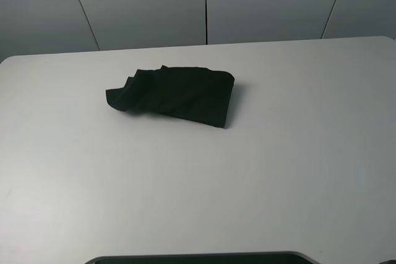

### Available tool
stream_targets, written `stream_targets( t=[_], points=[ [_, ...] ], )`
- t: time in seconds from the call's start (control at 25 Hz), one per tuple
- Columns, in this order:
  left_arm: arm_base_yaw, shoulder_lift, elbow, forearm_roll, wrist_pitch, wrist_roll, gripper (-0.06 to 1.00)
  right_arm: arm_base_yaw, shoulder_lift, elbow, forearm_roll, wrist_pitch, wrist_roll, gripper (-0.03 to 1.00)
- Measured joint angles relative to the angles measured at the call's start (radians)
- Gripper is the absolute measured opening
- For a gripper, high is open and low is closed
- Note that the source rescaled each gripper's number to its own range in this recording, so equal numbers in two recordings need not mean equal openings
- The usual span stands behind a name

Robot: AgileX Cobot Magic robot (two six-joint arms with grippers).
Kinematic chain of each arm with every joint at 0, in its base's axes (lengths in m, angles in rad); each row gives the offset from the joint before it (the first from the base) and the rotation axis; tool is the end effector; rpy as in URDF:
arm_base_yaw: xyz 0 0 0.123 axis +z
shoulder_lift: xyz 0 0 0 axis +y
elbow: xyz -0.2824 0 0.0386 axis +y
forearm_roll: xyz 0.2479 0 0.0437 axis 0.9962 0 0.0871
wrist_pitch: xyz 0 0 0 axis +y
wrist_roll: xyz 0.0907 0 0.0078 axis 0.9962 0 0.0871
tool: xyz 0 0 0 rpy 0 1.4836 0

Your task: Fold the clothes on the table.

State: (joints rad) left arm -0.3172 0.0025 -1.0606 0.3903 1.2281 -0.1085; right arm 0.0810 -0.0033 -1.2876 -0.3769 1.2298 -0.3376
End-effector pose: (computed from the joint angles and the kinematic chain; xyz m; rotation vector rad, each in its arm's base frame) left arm -0.0981 0.0666 0.3948 -0.0003 1.6248 0.0764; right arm -0.1688 -0.0454 0.4255 -0.0938 1.4306 -0.5678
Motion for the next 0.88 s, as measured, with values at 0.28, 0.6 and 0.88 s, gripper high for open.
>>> stream_targets(
  t=[0.28,0.6,0.88],
  points=[
    [0.164,0.0,0.033,-0.169,0.001,0.094,0.76,-0.175,-0.004,0.067,0.291,-0.009,0.041,0.98],
    [0.082,-0.003,0.374,-0.299,-0.002,0.038,0.76,-0.193,-0.003,0.438,0.474,-0.008,0.164,0.98],
    [0.029,-0.003,0.517,-0.316,-0.091,0.036,0.76,-0.193,-0.001,0.611,0.544,-0.098,0.141,0.98]
  ],
)
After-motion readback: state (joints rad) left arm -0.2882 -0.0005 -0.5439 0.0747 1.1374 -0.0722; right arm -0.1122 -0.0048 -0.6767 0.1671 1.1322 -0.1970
